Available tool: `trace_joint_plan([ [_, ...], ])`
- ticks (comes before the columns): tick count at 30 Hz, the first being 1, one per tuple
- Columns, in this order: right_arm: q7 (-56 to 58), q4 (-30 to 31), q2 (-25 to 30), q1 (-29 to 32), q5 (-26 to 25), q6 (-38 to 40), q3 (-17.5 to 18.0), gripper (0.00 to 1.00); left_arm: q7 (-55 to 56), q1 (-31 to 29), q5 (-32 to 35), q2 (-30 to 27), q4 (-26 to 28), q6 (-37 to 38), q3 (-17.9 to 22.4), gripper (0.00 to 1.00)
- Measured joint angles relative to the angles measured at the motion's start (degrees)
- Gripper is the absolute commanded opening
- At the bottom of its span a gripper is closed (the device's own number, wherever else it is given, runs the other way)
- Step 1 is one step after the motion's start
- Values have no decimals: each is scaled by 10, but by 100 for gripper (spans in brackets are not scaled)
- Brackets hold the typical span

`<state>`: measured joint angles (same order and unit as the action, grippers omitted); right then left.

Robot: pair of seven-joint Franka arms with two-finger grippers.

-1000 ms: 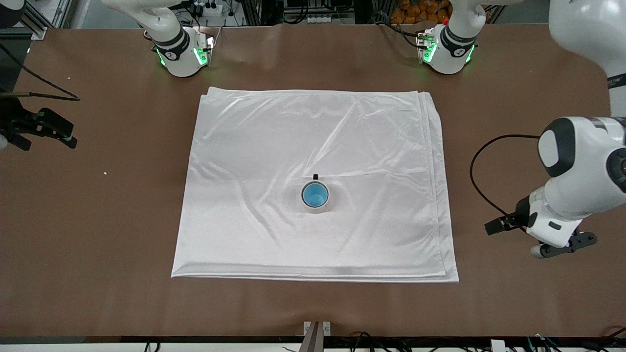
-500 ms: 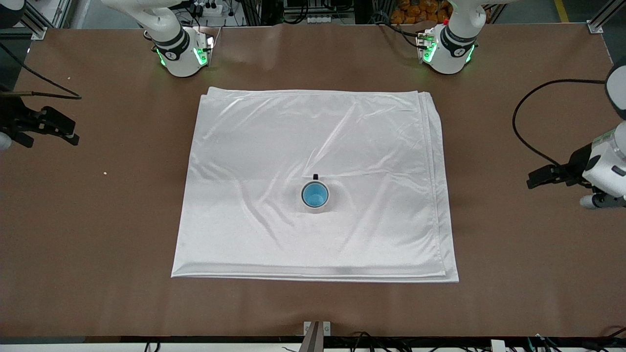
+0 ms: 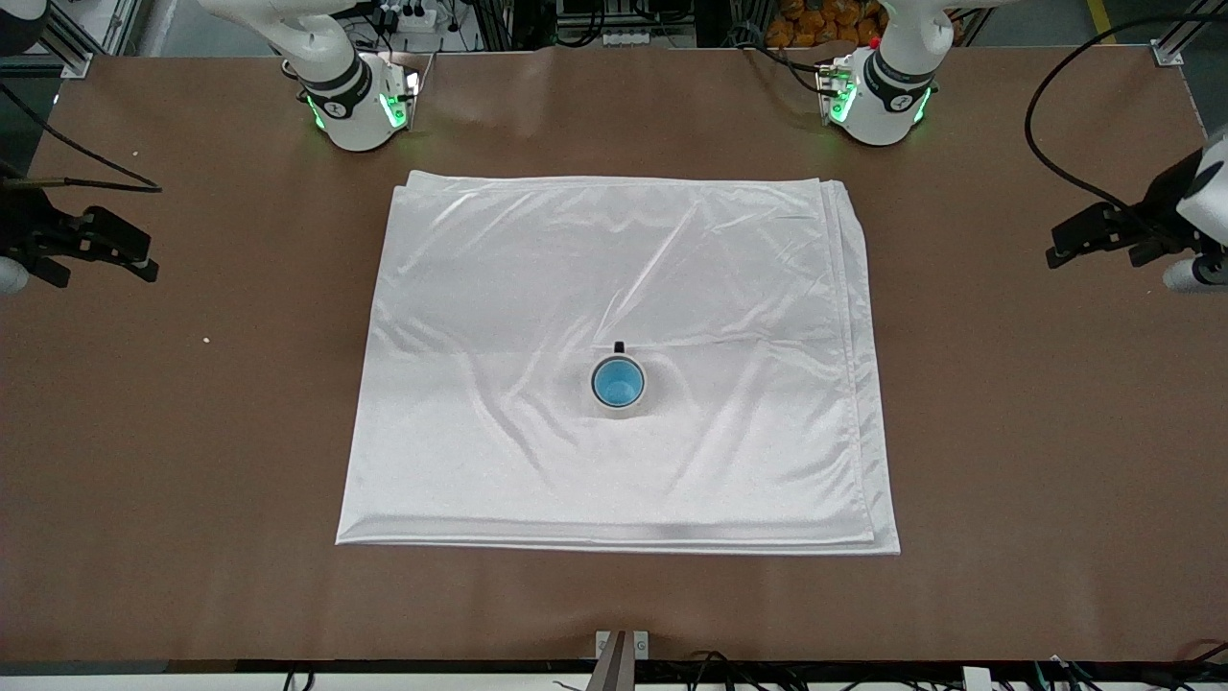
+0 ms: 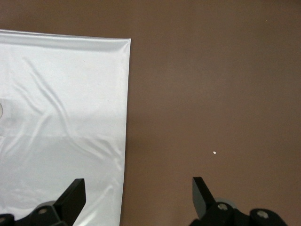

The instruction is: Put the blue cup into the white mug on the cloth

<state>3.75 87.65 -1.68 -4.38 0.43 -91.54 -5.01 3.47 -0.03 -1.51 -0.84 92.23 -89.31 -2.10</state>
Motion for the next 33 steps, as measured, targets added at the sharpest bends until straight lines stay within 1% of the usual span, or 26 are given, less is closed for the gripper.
trace_joint_plan([
  [4, 1, 0, 0, -1, 3, 0, 1, 100, 30, 2, 0, -18, 3, 14, -25, 100],
  [7, 1, 0, 0, -1, 4, 0, 1, 100, 36, 2, 0, -27, 4, 22, -33, 100],
  [17, 1, 0, 0, -1, 5, 0, 1, 100, 7, -12, 0, -34, 14, 27, -27, 100],
  [28, 1, 0, 0, -1, 5, 0, 1, 100, -48, -11, 13, -34, 24, 28, -29, 100],
  [33, 1, 0, 0, -1, 5, 0, 1, 100, -56, -11, 14, -34, 24, 25, -29, 100],
])
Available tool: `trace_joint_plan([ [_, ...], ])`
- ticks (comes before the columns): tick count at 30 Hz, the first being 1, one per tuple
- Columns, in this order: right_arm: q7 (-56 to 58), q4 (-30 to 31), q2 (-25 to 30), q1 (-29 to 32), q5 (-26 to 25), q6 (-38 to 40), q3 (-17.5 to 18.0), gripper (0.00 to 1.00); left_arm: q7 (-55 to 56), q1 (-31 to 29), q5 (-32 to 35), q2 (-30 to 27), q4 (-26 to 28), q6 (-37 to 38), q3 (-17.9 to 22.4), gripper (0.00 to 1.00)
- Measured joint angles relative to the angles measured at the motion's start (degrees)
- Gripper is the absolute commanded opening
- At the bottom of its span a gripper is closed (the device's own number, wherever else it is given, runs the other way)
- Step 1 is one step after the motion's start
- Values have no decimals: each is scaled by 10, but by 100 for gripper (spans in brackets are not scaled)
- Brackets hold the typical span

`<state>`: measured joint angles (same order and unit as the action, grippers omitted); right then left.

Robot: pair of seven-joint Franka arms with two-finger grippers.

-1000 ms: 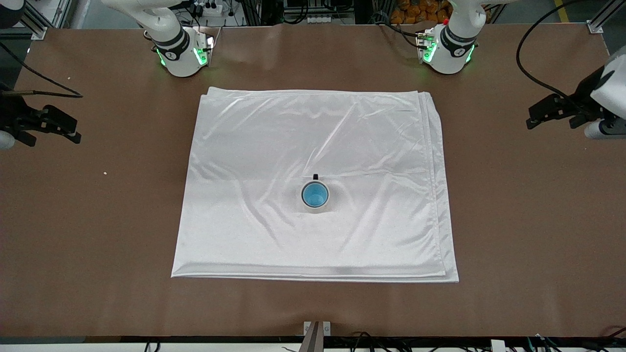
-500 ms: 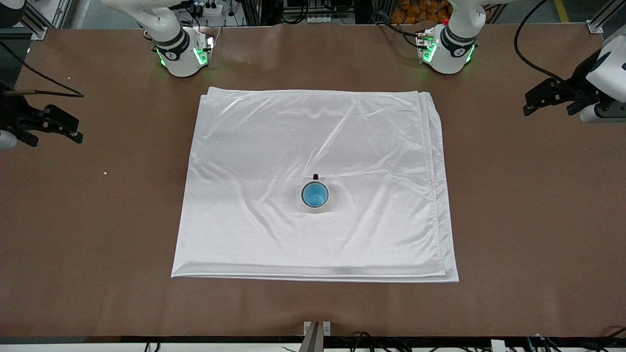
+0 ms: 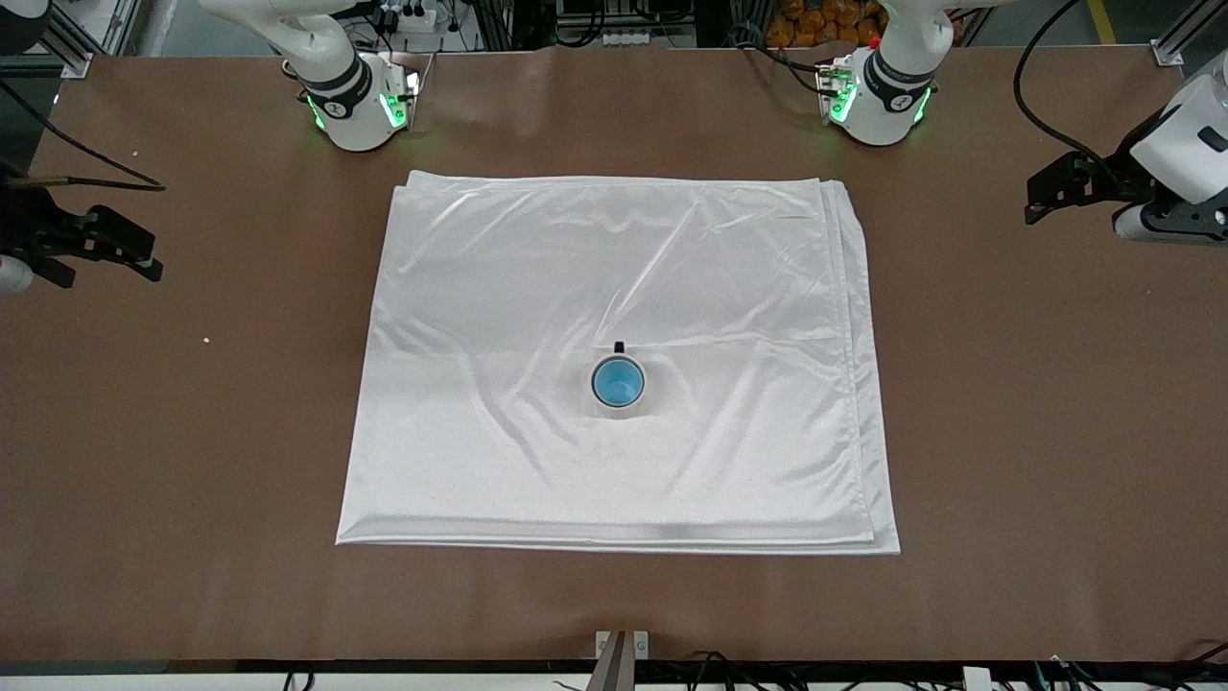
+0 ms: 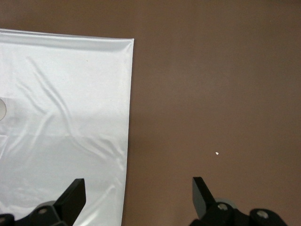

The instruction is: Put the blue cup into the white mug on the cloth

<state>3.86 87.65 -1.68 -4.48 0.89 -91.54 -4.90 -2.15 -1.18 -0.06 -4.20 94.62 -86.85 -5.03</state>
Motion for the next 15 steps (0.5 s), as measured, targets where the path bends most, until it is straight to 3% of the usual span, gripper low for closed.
trace_joint_plan([
  [15, 0, 0, 0, 0, 0, 0, 0, 100, 0, 0, 0, 1, 1, -21, 0, 100],
])
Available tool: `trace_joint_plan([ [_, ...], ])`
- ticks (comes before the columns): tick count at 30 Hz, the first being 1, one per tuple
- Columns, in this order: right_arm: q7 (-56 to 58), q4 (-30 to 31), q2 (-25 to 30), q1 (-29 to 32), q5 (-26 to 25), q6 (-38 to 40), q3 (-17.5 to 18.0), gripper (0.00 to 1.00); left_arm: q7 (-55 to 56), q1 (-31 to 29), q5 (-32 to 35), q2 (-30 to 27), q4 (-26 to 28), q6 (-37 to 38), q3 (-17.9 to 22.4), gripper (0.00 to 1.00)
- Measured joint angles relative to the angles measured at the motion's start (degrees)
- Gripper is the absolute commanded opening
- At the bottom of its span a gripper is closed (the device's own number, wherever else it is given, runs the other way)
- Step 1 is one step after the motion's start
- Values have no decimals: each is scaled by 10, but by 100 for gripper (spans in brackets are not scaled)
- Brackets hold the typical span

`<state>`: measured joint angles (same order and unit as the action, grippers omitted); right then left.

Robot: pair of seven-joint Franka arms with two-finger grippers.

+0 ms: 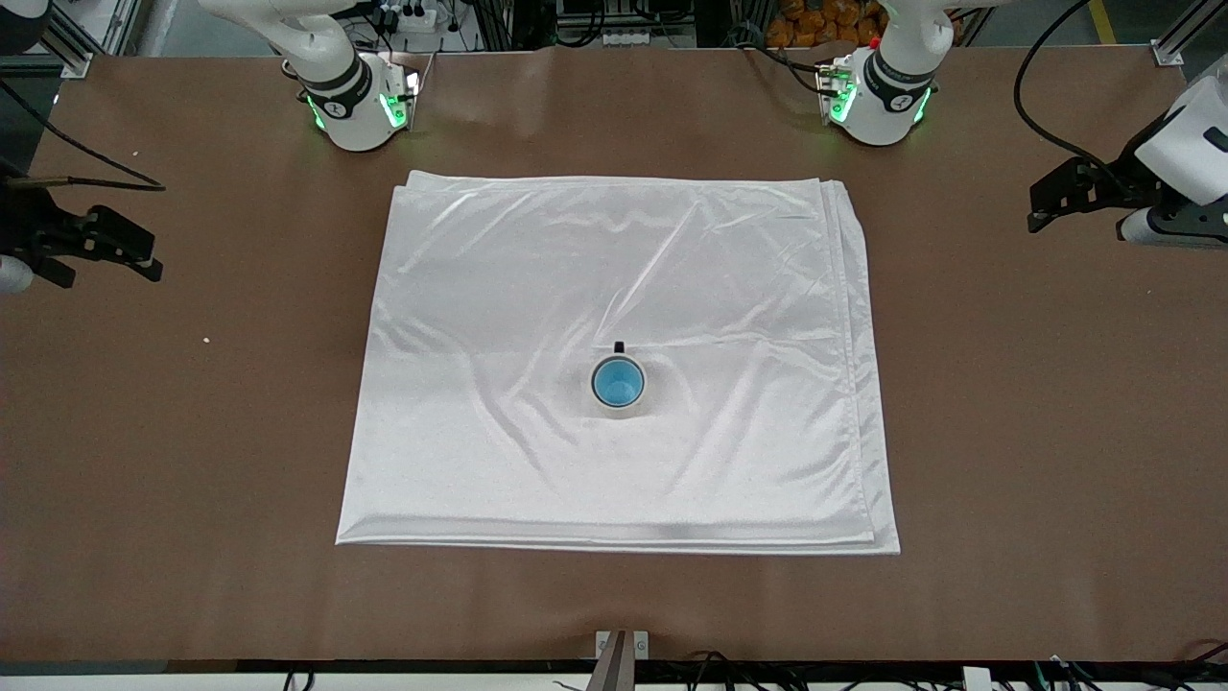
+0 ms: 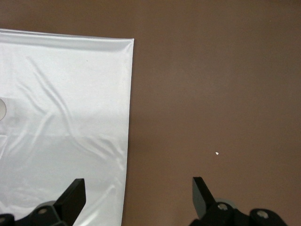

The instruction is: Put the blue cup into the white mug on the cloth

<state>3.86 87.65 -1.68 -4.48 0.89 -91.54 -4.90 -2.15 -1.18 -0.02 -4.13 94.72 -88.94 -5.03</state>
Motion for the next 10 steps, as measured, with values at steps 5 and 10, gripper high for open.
trace_joint_plan([
  [5, 0, 0, 0, 0, 2, 0, 0, 100, 0, 0, 0, 0, 1, 0, 0, 100],
  [10, 0, 0, 0, 0, 6, 0, 0, 100, 0, 0, 0, 0, 1, 0, 0, 100],
])
